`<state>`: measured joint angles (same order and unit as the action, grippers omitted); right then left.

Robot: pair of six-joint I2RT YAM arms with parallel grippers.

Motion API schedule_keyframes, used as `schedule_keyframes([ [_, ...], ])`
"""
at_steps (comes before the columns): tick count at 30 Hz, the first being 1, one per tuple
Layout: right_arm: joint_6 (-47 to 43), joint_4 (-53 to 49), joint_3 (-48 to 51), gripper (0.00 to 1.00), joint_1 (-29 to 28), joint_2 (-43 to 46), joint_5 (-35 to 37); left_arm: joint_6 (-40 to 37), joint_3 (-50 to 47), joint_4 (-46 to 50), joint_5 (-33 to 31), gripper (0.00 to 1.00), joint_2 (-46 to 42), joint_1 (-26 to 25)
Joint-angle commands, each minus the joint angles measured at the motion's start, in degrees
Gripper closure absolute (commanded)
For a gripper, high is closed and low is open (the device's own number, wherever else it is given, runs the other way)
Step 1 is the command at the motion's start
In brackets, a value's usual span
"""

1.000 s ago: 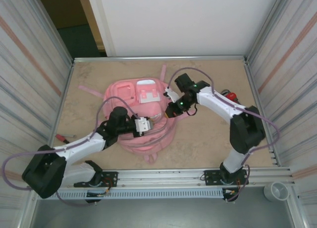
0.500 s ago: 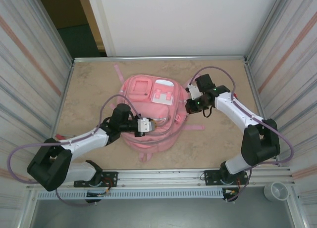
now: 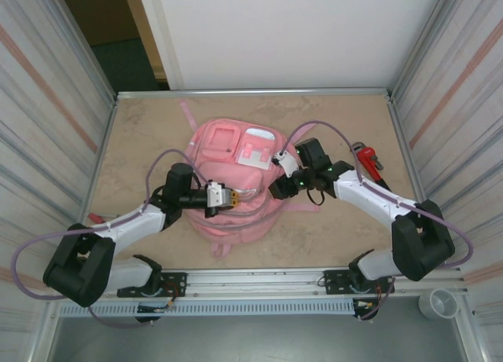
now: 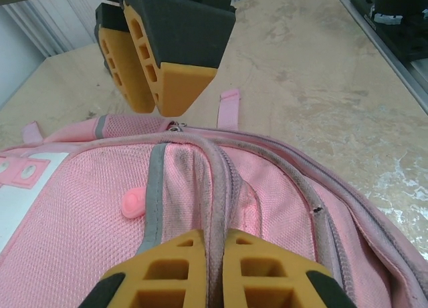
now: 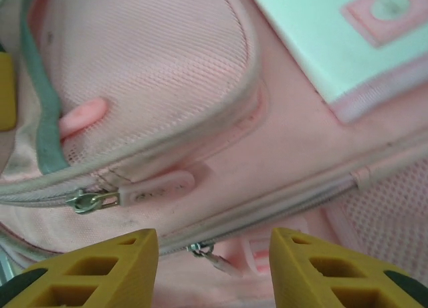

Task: Pack the student bag

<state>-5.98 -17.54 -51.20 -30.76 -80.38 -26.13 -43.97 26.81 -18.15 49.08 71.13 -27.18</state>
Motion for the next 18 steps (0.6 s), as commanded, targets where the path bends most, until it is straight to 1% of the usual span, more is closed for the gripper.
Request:
schedule_keyframes([
  [1,-11.9,6.3,1.0,0.54,1.9,-1.8,-10.2,1.9,1.0,-0.3,4.8,1.0,-1.4,0.5],
  [3,-17.8,10.1,3.0,0.55,1.9,-2.2,-13.6,2.2,1.6,0.2,5.1,1.0,-1.2,0.5],
  [4,-20.4,10.1,3.0,0.55,1.6,-2.5,-15.3,2.3,1.8,0.4,5.1,1.0,-1.1,0.5],
  [8,-28.0,1.9,-1.1,0.57,0.6,-5.4,-16.7,2.4,1.9,0.2,4.7,1.0,-1.0,0.5],
  [10,-29.4,-0.6,-2.1,0.58,0.7,-6.6,-16.7,2.5,2.1,-0.1,4.6,1.0,-1.1,0.5],
  [14,-29.7,1.5,-2.1,0.59,-0.3,-8.4,-15.7,2.6,2.4,0.4,4.4,1.0,-1.3,0.5],
  [18,-30.5,2.9,-3.8,0.64,-1.1,-10.8,-13.9,2.6,2.0,0.4,4.1,1.0,-1.4,0.5],
])
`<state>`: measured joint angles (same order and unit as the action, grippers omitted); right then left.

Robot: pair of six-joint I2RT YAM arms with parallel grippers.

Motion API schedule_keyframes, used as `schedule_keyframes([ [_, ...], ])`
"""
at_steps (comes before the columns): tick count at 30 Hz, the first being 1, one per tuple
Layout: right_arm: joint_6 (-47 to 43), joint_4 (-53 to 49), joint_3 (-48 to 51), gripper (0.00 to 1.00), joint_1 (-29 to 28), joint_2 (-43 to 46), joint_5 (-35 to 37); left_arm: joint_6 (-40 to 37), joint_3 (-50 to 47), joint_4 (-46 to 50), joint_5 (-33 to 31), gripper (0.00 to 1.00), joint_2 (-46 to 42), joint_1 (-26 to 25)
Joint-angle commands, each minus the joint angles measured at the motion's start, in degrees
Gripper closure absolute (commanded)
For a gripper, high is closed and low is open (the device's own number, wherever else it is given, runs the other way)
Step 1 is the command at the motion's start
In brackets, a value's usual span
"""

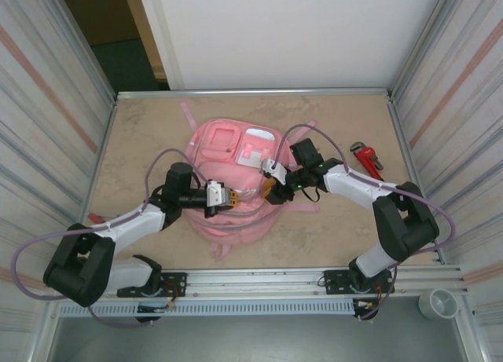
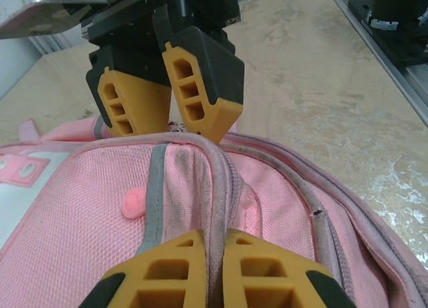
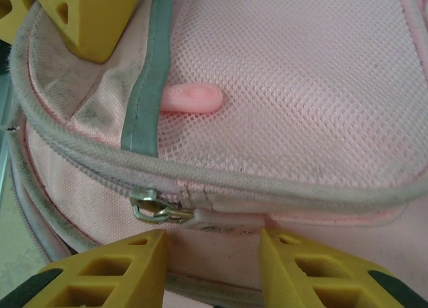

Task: Pack the student bag

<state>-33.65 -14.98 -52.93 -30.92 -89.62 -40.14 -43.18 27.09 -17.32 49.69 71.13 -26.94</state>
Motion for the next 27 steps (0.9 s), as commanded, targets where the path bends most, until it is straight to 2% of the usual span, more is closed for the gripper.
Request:
schedule_keyframes([
  [1,-2.7,1.1,-2.3,0.66,-1.0,-1.9,0.7,1.7,1.6,-0.2,3.3,1.0,-1.4,0.3],
  [6,-1.9,3.8,-2.1,0.75,-1.3,-1.9,3.1,1.9,1.5,-0.4,2.4,1.0,-1.1,0.2],
  [10,6.6,5.0,-1.8,0.67,-0.6,0.1,15.7,1.3,3.3,0.8,-3.6,0.97,1.1,-2.9],
  [12,13.0,4.5,-1.2,0.63,0.2,1.7,23.9,2.9,3.9,-1.3,-5.3,0.88,3.1,-4.1],
  [13,17.1,3.3,-1.0,0.63,0.9,2.8,27.0,4.8,4.5,-2.5,-5.3,0.8,4.0,-4.4],
  [16,28.5,-0.4,1.1,0.6,4.2,7.2,32.0,11.3,6.7,-4.0,-4.9,0.62,4.2,-5.0],
  [18,32.8,-2.4,3.3,0.58,5.7,11.7,34.7,14.7,7.3,-3.9,-5.5,0.52,2.5,-5.0],
  [20,35.2,-4.2,4.7,0.52,6.1,16.5,39.9,18.0,7.1,-4.0,-6.4,0.34,0.0,-4.6],
  [22,37.2,-4.3,5.3,0.46,6.5,20.6,46.0,22.9,6.1,-5.6,-7.6,0.29,-3.1,-3.5],
  [24,38.5,-1.4,6.6,0.34,7.3,23.3,51.6,32.4,4.2,-9.3,-13.0,0.26,-7.0,-0.9],
  [26,39.8,3.3,8.7,0.15,8.9,24.1,54.4,41.6,3.3,-7.8,-25.1,0.24,-10.6,2.3],
  [27,40.5,6.2,10.0,0.11,10.1,23.9,54.7,45.4,3.3,-4.9,-32.5,0.23,-12.3,4.3],
])
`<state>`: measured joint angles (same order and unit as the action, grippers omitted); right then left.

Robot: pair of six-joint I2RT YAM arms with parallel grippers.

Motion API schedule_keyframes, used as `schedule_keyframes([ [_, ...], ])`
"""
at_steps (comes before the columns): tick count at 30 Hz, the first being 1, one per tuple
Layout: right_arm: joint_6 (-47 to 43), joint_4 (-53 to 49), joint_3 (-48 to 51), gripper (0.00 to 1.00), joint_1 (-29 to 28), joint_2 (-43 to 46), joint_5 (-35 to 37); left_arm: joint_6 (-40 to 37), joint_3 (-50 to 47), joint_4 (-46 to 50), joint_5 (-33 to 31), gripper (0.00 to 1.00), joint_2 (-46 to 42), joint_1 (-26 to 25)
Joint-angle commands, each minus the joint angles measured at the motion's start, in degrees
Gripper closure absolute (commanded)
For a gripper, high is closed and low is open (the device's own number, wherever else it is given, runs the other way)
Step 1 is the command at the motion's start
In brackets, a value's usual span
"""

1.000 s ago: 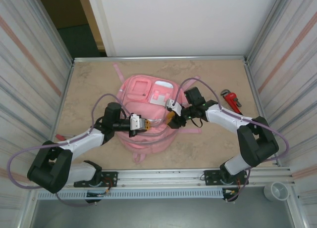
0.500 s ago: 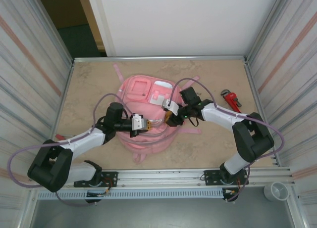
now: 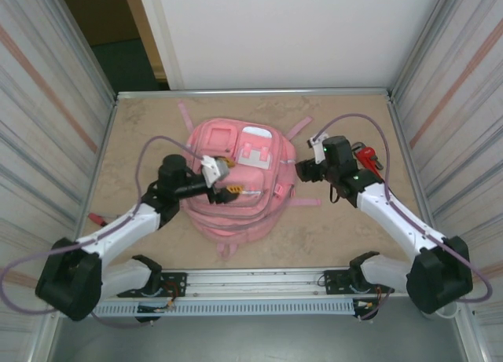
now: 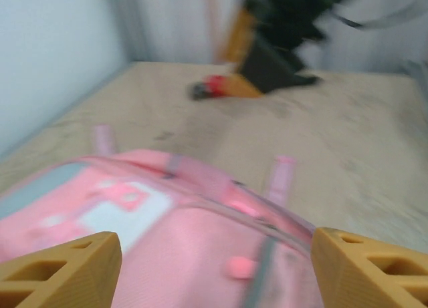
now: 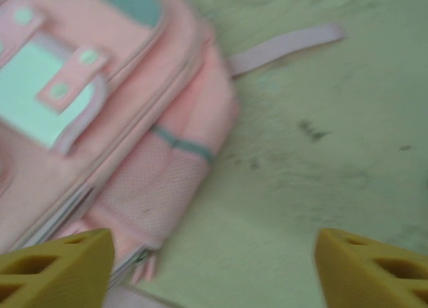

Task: Pack the student bag

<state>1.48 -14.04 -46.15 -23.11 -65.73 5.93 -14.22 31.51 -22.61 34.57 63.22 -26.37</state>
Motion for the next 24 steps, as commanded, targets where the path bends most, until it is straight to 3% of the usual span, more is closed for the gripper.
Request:
schedule_keyframes([
  [1,5.7,7.6,4.2,0.02,3.5,-0.4,8.7,18.5,-1.3,3.4,-23.8,0.23,-5.8,5.4],
  [4,5.2,13.9,6.6,0.01,6.1,-3.2,14.9,23.9,-3.6,9.8,-47.5,0.1,-9.4,9.9],
  [7,2.3,21.4,9.4,0.01,9.0,-7.0,18.7,22.9,-7.6,8.2,-55.8,0.01,-10.9,15.9],
  [10,2.0,27.5,11.8,0.01,12.0,-10.6,17.3,18.9,-9.4,3.4,-53.9,0.01,-6.5,22.6],
  [14,0.5,40.2,17.7,0.01,15.1,-14.5,12.9,12.0,-14.0,-18.6,-47.4,0.01,7.7,24.4],
  [15,0.8,40.0,17.9,0.01,15.3,-14.6,13.3,11.9,-13.0,-20.2,-46.7,0.01,10.7,24.8],
  [17,0.1,46.4,19.9,0.01,16.9,-14.3,9.7,12.6,-8.4,-13.4,-43.0,0.01,12.5,24.8],
  [20,-0.6,54.9,22.9,0.01,18.6,-15.6,4.9,11.9,-9.4,-21.1,-37.5,0.01,18.0,25.0],
  [22,-0.6,61.9,25.0,0.01,19.8,-18.3,2.8,10.5,-11.3,-31.5,-35.3,0.01,23.8,24.9],
  [23,0.5,61.6,25.3,0.01,20.4,-18.3,2.6,10.1,-11.3,-31.0,-35.8,0.01,24.1,24.6],
  [24,1.3,61.3,25.5,0.01,21.6,-18.1,0.6,10.5,-9.7,-24.1,-35.3,0.01,22.3,24.5],
])
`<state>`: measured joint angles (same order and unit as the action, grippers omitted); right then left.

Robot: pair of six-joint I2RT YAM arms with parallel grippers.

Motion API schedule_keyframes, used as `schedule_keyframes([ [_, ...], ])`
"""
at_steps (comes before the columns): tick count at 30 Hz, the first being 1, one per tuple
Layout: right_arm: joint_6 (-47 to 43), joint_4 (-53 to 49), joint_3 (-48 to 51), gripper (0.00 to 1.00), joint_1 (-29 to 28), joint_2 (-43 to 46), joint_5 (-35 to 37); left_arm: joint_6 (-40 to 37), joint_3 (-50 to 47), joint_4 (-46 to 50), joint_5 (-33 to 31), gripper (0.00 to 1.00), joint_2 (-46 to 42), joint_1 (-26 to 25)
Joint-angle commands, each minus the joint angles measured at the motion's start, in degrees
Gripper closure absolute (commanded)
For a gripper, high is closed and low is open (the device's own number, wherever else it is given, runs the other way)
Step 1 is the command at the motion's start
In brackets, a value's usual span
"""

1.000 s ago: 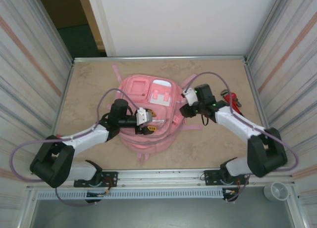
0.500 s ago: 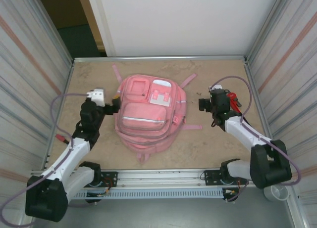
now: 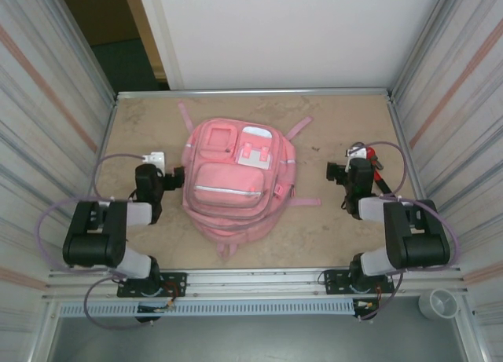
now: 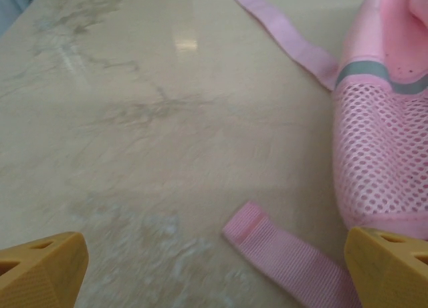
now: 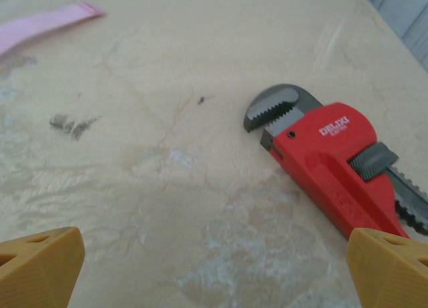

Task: Pack the student bag

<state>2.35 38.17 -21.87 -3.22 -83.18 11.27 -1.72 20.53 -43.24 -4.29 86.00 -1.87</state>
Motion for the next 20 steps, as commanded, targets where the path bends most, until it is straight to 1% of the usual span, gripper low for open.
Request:
schedule_keyframes([
  [1,1.5,10.2,1.2,0.01,3.0,-2.0,-6.1,-2.1,2.3,-3.1,3.0,0.01,0.3,0.0],
  [2,2.0,11.7,0.6,0.01,3.3,-4.9,-5.8,-2.2,2.7,-4.9,2.7,0.01,1.7,0.1],
  [3,2.0,12.3,-0.5,0.01,3.5,-6.5,-5.7,-2.0,2.4,-4.2,3.1,0.01,1.0,0.2],
  [4,3.0,8.4,-1.0,0.01,4.7,-5.1,-7.8,-1.6,3.0,-1.4,3.2,0.01,0.3,0.2],
  [5,3.6,6.6,-1.8,0.01,5.1,-4.4,-7.7,-1.8,2.7,-3.4,3.0,0.01,0.8,0.3],
  [6,3.4,7.9,-1.6,0.01,4.9,-4.9,-7.5,-1.9,2.6,-4.1,3.0,0.01,1.0,0.2],
  [7,3.5,6.9,-1.8,0.01,5.0,-4.7,-7.6,-1.8,2.8,-2.5,3.0,0.01,0.4,0.3],
  [13,3.3,7.1,-1.7,0.01,4.8,-4.8,-7.5,-1.8,2.8,-2.7,3.0,0.01,0.5,0.2],
  [15,2.9,7.1,-1.9,0.01,5.1,-5.1,-9.0,-1.8,2.8,-2.8,3.0,0.01,0.6,0.2],
  [20,2.9,7.3,-1.7,0.01,5.1,-5.0,-9.3,-1.8,2.8,-2.6,3.0,0.01,0.6,0.2],
])
